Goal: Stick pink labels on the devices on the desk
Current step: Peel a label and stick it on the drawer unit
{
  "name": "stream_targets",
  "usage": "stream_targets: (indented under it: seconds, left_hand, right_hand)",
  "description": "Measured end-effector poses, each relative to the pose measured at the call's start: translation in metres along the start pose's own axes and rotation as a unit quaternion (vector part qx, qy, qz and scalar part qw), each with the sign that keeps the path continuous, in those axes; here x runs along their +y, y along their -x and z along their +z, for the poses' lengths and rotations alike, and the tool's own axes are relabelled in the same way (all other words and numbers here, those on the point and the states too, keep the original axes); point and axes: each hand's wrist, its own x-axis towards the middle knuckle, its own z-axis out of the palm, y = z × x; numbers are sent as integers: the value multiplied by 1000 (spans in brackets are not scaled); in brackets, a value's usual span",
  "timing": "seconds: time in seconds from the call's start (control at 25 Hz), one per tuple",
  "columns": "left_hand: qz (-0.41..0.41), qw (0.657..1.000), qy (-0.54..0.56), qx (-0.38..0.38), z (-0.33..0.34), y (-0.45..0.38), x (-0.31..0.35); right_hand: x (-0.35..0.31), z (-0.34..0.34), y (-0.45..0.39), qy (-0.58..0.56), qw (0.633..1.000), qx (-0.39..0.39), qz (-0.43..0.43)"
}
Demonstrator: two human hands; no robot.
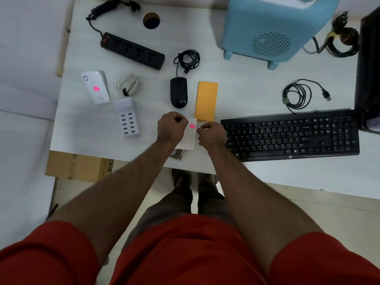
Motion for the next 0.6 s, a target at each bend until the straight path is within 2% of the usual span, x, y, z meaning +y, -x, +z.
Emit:
stream_targets:
  seconds: [0.12, 0.24, 0.32, 0.44, 0.6]
  left_hand:
    - [23, 999, -9, -20, 7, 6, -1]
    - [58, 997, 24, -40, 16, 15, 1]
    - [73, 995, 49, -57, 26, 21, 4]
    - [79, 991, 63, -90, 40, 24, 6]
    - [89, 989, 72, -96, 53, 24, 10]
  right_hand:
    - [8, -12, 19, 90, 992, 66, -62]
    - [26, -18, 37, 215, 947, 190, -145]
    - [38, -17, 34, 268, 922, 249, -131]
    - [54, -20, 24, 330, 919, 212, -46]
    - [68, -28, 19, 350, 911, 212, -48]
